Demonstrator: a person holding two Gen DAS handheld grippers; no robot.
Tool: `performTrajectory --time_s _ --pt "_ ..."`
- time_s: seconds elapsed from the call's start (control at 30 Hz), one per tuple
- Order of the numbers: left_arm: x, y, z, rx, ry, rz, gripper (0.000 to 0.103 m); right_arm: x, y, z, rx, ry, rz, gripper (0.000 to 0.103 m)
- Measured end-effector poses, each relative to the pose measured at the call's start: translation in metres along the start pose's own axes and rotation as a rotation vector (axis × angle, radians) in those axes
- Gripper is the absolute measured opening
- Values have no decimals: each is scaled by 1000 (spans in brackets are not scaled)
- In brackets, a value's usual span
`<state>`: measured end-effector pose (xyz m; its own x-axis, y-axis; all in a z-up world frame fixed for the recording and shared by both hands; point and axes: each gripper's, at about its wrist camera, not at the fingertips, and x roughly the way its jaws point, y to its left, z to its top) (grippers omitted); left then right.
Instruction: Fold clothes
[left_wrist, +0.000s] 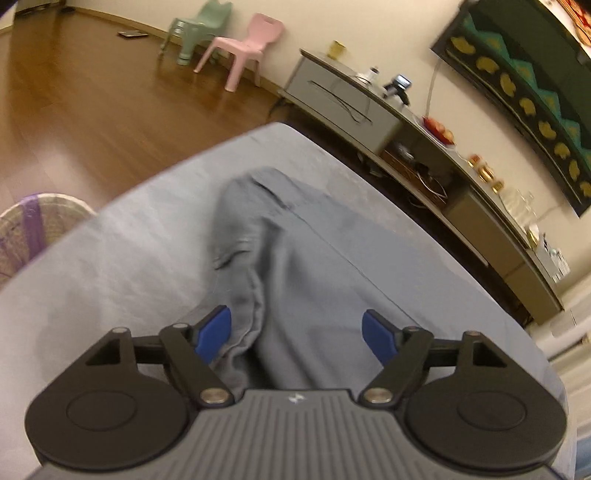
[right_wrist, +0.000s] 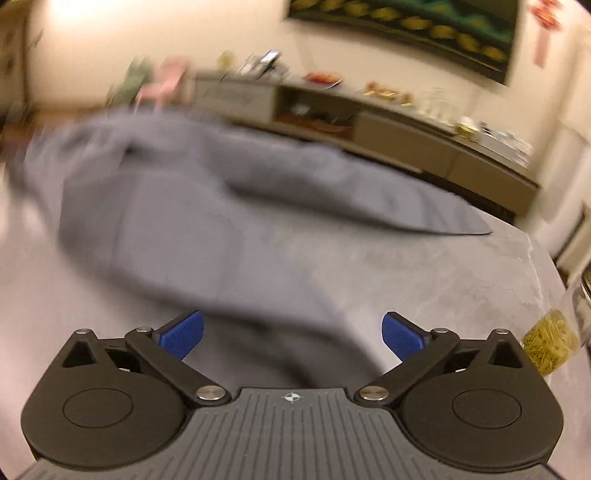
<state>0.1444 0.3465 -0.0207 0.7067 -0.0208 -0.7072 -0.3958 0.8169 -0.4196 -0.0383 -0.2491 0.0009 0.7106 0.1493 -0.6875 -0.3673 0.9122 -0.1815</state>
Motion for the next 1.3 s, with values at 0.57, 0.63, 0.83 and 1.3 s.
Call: performTrajectory --time_s 0.57,0.63,0.83,1.3 --pt "-162 27 -7 123 -508 -663 9 -120 -6 72 -134 -315 -581 7" --pt "-153 34 -11 140 -382 -600 23 -103 -14 39 -99 -176 -529 7" --pt "-127 46 -18 10 -224 -265 74 -72 -20 -42 199 98 -352 21" --pt "-37 35 4 -155 -67 -61 98 -52 -30 -29 287 -25 -308 84"
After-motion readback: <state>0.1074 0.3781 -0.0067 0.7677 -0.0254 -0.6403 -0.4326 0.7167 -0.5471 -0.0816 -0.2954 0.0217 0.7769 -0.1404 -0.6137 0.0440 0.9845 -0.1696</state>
